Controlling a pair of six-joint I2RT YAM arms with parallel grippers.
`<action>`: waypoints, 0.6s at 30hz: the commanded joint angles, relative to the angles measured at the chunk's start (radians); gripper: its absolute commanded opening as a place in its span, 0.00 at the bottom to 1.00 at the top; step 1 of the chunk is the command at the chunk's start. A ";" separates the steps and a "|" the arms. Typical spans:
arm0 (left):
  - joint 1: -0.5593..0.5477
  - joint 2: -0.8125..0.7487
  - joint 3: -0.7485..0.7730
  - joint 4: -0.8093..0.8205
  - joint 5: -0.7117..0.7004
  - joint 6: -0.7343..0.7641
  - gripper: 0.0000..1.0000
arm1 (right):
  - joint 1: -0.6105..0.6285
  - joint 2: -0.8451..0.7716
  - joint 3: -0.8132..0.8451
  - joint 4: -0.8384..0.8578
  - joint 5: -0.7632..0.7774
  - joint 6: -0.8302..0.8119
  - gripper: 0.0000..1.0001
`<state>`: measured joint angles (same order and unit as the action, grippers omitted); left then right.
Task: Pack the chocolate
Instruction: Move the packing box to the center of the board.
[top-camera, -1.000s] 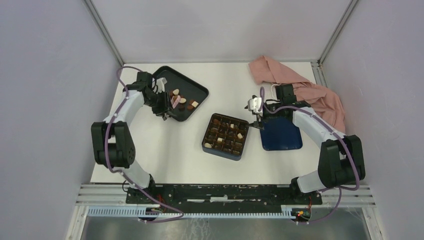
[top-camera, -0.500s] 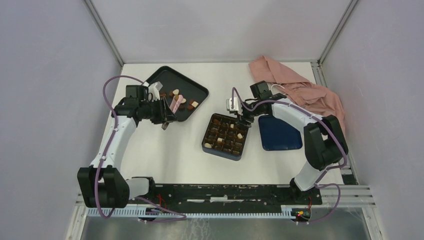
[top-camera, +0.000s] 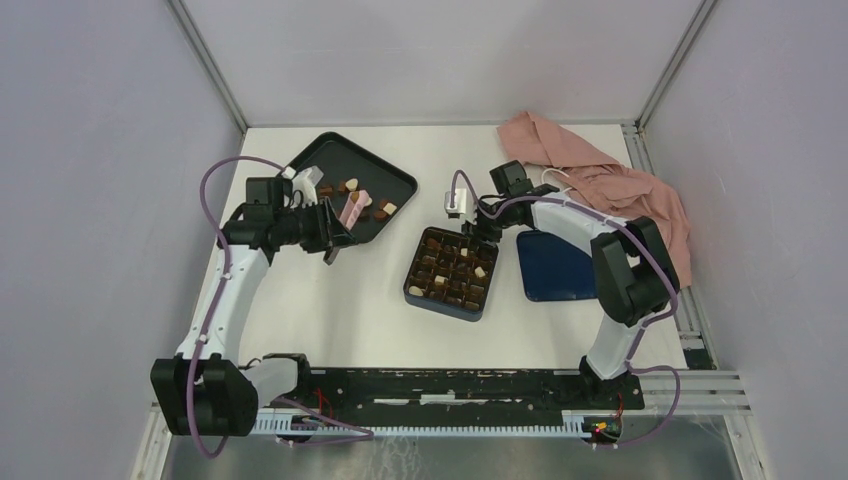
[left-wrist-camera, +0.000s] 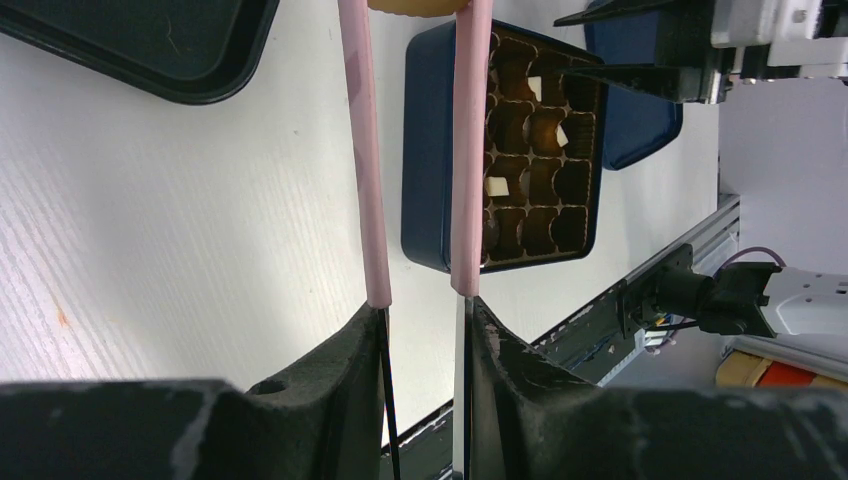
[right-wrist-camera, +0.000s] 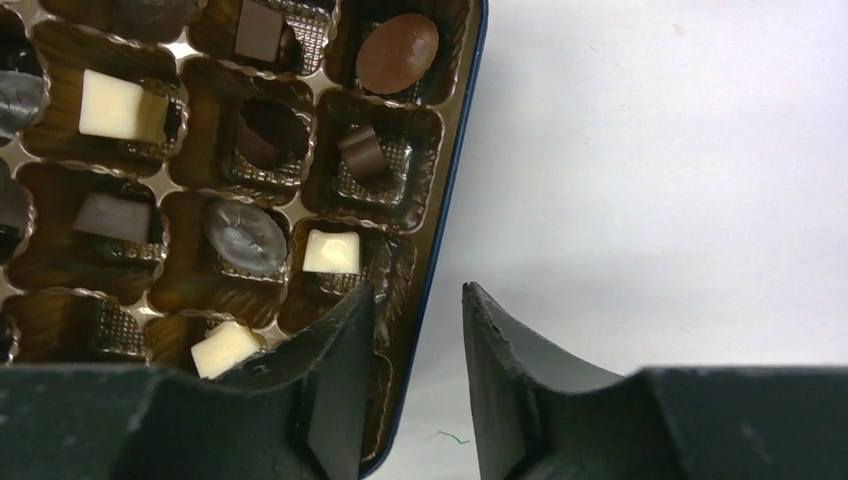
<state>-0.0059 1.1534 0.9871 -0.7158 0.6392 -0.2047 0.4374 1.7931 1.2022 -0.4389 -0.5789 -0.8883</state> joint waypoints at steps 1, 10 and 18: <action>0.004 -0.042 0.010 -0.006 0.054 -0.042 0.02 | 0.011 0.013 0.034 0.038 0.014 0.065 0.40; -0.007 -0.069 -0.001 -0.016 0.078 -0.063 0.02 | 0.018 -0.042 -0.051 0.127 -0.021 0.182 0.15; -0.035 -0.086 -0.011 -0.016 0.073 -0.082 0.02 | 0.020 -0.076 -0.102 0.182 -0.014 0.232 0.15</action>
<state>-0.0250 1.0904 0.9760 -0.7361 0.6758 -0.2245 0.4511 1.7523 1.1080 -0.2924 -0.5785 -0.6971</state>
